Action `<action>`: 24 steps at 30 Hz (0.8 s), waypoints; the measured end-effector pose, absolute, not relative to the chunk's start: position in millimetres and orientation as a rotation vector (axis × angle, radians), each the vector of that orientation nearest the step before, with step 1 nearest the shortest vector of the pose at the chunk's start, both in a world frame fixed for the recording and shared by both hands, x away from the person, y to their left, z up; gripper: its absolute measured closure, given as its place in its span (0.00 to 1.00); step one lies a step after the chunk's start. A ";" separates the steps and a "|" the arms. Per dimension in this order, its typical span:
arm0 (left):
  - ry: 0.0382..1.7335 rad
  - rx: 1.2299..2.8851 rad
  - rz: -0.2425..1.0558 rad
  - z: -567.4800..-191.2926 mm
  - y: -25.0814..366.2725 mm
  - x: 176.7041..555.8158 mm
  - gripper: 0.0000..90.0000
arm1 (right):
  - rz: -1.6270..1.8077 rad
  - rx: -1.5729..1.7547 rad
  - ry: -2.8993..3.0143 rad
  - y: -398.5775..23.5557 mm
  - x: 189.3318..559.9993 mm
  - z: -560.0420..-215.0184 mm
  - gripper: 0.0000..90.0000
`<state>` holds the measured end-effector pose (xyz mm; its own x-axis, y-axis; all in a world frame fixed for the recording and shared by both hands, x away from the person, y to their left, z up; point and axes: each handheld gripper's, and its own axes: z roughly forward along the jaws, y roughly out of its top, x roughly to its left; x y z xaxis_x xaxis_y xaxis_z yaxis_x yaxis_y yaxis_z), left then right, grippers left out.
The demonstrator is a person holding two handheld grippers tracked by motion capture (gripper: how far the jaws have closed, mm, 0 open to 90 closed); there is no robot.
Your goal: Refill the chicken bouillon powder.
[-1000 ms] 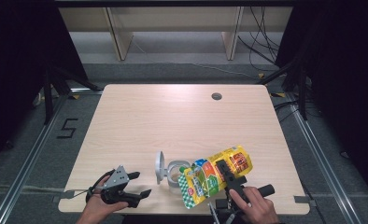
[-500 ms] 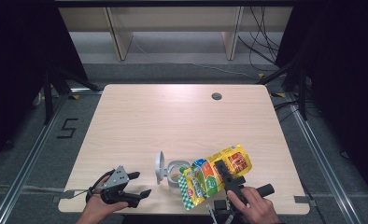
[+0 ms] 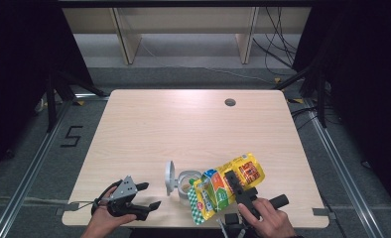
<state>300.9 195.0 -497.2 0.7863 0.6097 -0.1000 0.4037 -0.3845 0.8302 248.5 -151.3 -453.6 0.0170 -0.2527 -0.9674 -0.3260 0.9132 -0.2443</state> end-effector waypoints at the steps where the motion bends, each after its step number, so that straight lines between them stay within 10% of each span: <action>1: 0.755 2.028 0.276 -497.1 195.1 301.0 0.24 | 0.060 -0.462 1.571 -151.4 248.5 -453.5 0.49; 24: 0.757 2.021 0.276 -497.4 194.8 301.6 0.24 | 0.027 -0.457 1.581 -150.1 245.9 -451.8 0.49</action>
